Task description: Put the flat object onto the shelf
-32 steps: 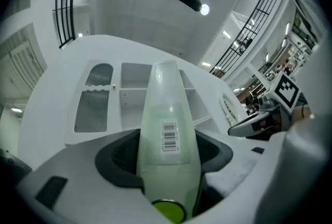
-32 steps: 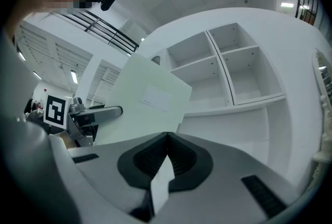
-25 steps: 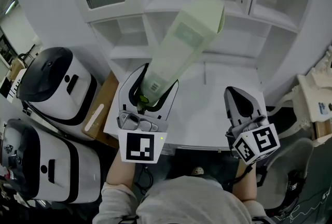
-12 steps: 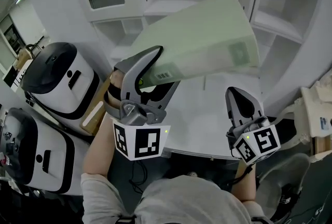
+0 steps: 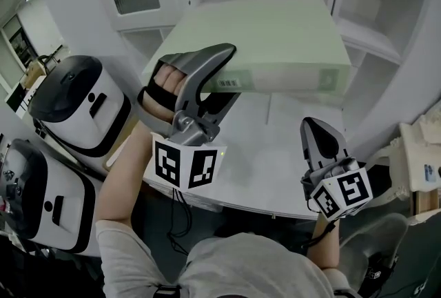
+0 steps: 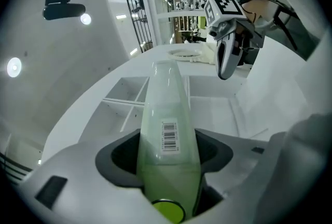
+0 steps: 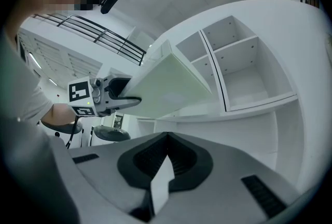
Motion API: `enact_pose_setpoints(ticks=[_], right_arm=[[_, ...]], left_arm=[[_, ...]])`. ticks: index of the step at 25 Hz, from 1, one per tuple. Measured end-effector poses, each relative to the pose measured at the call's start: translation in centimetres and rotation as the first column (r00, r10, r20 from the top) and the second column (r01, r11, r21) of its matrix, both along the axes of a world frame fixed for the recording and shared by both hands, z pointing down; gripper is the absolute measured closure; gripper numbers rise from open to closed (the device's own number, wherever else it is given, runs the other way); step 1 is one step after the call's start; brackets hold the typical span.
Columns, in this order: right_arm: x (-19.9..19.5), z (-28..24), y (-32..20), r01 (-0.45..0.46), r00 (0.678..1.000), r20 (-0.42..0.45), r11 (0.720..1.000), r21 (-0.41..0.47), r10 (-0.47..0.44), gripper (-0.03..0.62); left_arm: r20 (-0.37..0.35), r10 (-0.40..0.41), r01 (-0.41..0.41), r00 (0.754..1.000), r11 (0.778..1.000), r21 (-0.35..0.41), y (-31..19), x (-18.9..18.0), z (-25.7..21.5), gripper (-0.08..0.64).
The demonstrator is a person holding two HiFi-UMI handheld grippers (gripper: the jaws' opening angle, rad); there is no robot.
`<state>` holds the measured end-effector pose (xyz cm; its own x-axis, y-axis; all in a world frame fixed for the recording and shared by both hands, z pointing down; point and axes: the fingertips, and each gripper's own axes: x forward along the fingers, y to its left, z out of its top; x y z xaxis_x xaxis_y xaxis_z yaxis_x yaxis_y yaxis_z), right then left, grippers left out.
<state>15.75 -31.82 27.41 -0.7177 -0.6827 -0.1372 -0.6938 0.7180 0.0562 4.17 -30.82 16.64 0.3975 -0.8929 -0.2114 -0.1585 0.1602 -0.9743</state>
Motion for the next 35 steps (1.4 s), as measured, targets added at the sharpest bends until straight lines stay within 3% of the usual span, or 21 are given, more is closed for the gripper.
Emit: enact_pose_setpoints(ticks=[11,23,35], right_arm=[[1.8,1.3,-0.9,0.002,1.000,-0.004,1.000,-0.027,-0.002,0.583],[1.7,1.7,-3.3,-0.077,0.997,0.006,0.996,-0.052,0.078,0.583],[1.6,2.3,-5.6,-0.181,0.983,0.000,0.981,-0.076,0.182,0.583]], left_arm=[[0.089,-0.044,0.046,0.995,0.999,-0.013,-4.0,1.1,1.1,0.270],[0.192,-0.035,0.045,0.981,0.998,-0.046,-10.0,0.6,1.9,0.270],[0.201,0.014,0.001,0.980,0.997,-0.072,-16.4,0.1,1.9,0.270]])
